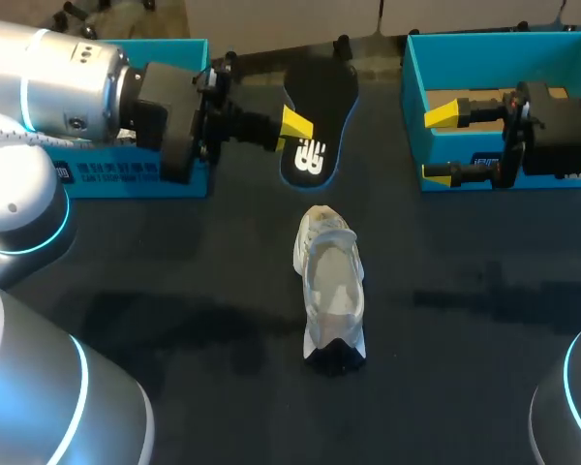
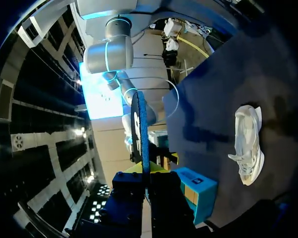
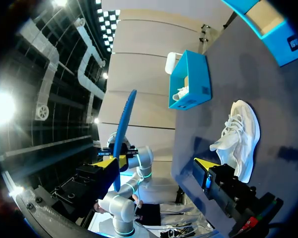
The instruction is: Take the shoe out of the shoebox, open the shoe tongue, remove and reinsert the insole, then place the shoe into the shoebox
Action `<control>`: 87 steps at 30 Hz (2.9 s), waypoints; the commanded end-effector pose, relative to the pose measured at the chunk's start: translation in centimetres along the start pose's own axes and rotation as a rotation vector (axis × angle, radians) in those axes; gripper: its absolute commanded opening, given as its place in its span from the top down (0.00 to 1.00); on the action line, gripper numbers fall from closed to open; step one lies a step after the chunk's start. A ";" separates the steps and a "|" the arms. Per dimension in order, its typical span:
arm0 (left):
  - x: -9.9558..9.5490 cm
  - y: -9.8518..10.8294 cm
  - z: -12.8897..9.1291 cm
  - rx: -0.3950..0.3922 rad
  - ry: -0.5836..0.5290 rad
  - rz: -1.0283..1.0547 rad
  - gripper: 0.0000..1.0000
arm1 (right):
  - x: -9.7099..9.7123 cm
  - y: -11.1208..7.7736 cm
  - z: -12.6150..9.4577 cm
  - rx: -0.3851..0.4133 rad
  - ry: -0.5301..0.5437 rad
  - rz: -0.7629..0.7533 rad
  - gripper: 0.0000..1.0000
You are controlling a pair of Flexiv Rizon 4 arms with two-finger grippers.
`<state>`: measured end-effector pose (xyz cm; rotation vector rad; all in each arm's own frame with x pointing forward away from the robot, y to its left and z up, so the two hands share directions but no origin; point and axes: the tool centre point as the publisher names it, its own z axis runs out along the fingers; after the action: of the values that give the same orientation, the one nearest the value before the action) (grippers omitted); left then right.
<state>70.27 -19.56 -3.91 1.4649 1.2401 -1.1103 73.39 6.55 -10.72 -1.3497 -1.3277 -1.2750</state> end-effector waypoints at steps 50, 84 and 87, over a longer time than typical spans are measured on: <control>5.1 1.2 6.2 0.026 0.007 0.234 1.00 | 2.3 1.8 6.5 0.005 0.003 0.060 0.51; 4.4 -1.4 5.6 0.021 0.019 0.147 0.00 | 1.2 1.1 5.9 0.009 0.020 0.076 1.00; 4.5 -1.6 4.4 0.048 0.075 0.125 0.00 | 0.8 1.1 5.7 0.015 0.012 0.085 1.00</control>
<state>69.04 -24.83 -10.28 1.5583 1.1288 -1.0269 75.03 12.46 -10.31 -1.3689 -1.2525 -1.2243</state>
